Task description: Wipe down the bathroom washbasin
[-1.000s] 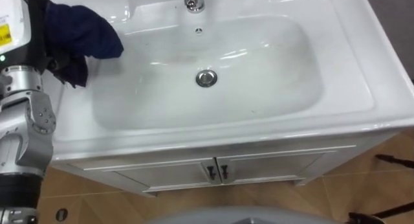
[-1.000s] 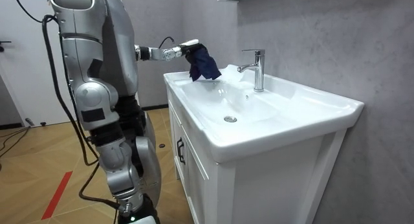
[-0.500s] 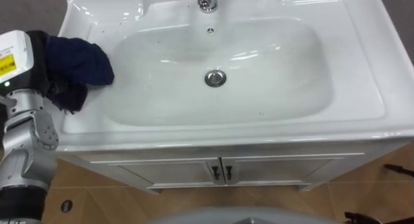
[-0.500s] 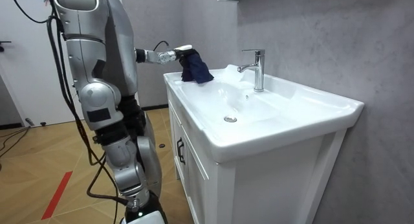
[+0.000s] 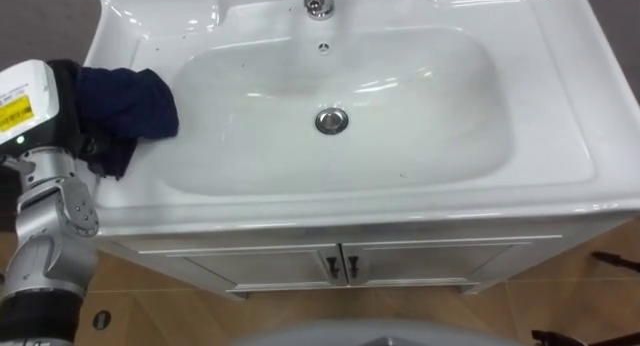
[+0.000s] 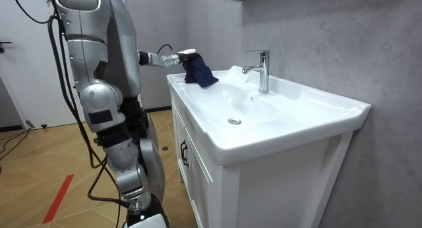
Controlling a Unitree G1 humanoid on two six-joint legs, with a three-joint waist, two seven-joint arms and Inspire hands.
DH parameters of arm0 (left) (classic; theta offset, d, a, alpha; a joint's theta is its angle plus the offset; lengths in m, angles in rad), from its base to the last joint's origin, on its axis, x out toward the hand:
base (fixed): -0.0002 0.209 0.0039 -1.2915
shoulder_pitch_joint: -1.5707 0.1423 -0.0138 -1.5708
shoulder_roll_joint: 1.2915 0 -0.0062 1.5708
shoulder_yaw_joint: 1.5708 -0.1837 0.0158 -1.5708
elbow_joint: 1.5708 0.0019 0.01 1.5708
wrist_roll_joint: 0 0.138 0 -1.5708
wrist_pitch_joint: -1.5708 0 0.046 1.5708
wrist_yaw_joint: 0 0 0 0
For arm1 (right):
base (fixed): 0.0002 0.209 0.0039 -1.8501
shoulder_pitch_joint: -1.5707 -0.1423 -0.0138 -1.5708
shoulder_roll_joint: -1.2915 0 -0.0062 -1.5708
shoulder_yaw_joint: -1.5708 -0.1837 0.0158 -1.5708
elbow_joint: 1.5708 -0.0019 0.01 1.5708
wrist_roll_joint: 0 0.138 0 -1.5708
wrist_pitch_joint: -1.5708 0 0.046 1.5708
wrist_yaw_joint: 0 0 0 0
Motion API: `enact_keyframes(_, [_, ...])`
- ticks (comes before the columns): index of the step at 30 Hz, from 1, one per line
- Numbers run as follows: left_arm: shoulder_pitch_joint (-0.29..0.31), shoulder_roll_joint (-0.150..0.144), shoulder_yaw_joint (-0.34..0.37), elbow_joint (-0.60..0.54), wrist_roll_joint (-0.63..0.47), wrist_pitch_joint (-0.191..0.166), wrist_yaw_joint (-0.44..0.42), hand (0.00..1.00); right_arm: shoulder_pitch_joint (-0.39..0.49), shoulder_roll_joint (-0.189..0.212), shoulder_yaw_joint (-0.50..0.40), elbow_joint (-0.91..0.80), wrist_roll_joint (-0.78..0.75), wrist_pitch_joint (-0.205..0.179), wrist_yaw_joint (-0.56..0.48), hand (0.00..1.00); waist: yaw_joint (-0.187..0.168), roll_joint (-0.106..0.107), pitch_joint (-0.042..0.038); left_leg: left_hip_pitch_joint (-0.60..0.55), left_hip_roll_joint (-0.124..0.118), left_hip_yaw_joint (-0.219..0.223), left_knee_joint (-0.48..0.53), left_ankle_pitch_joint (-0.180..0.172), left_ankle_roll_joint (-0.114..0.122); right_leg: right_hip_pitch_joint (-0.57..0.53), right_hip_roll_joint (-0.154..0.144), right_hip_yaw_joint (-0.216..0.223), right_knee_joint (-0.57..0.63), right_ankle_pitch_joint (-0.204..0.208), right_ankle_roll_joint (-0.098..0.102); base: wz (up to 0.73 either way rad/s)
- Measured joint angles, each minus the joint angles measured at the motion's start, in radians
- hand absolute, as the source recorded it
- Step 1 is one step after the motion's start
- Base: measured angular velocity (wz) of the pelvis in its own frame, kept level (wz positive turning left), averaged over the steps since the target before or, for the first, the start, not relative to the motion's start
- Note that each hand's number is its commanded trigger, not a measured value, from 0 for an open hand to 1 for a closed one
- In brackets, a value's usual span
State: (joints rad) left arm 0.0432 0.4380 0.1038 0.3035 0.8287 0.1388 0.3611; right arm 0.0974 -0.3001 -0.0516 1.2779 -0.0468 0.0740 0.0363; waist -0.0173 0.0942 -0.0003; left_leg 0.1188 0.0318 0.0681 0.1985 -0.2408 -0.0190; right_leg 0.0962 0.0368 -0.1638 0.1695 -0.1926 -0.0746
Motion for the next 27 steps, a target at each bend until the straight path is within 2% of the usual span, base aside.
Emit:
enact_keyframes(9, [0.000,-0.001,0.001,0.051,0.037,0.036,0.008,1.00,-0.001,0.001,-0.001,-0.020,0.001,0.038,-0.002,0.00,-0.001,0.001,-0.0007,0.006,-0.001,0.000,-0.001,0.000,0.000,0.003,0.000,0.003,0.001,0.000,0.001,0.00])
enact_keyframes(10, [0.000,-0.001,0.001,0.051,0.037,0.036,0.008,0.56,0.000,0.001,-0.001,-0.024,0.001,0.040,-0.003,0.00,-0.001,0.001,-0.0007,0.007,-0.001,0.000,-0.001,0.000,0.000,0.004,-0.001,0.004,0.001,0.000,0.001,0.00])
enact_keyframes(11, [0.000,-0.002,0.001,0.053,0.038,0.037,0.008,0.00,0.000,0.001,0.001,-0.031,0.001,0.044,-0.003,0.00,-0.001,0.000,0.0000,0.009,-0.001,0.001,-0.001,0.000,0.000,0.005,-0.001,0.005,0.001,-0.001,0.001,0.00])
enact_keyframes(13, [0.000,-0.009,0.002,0.056,0.040,0.040,0.008,0.00,-0.001,0.001,0.000,-0.036,0.001,0.049,-0.004,0.00,0.000,0.000,-0.0001,0.011,-0.001,0.002,-0.001,0.000,0.000,0.008,0.000,0.008,0.001,-0.001,0.002,0.00])
enact_keyframes(15, [0.001,-0.031,0.015,0.057,0.049,0.045,0.010,0.00,0.000,0.001,0.000,-0.036,0.001,0.051,-0.004,0.00,0.001,-0.002,-0.0001,0.012,-0.002,0.002,-0.001,0.000,0.000,0.009,-0.001,0.009,0.000,-0.001,0.002,0.00])
enact_keyframes(22, [0.011,-0.034,0.015,0.057,0.047,0.045,0.011,0.00,-0.001,0.004,0.000,-0.037,0.003,0.049,-0.012,0.00,0.008,-0.004,-0.0020,0.013,-0.002,0.001,-0.001,0.000,0.000,0.010,0.000,0.006,-0.001,-0.001,0.002,0.00])
enact_keyframes(27, [0.011,-0.044,0.016,0.041,0.046,0.043,0.010,0.00,0.000,0.019,0.000,-0.043,0.003,0.048,-0.011,0.00,0.019,-0.011,-0.0074,0.012,-0.002,0.000,0.000,0.000,0.000,0.011,-0.001,-0.003,-0.001,-0.001,0.002,0.01])
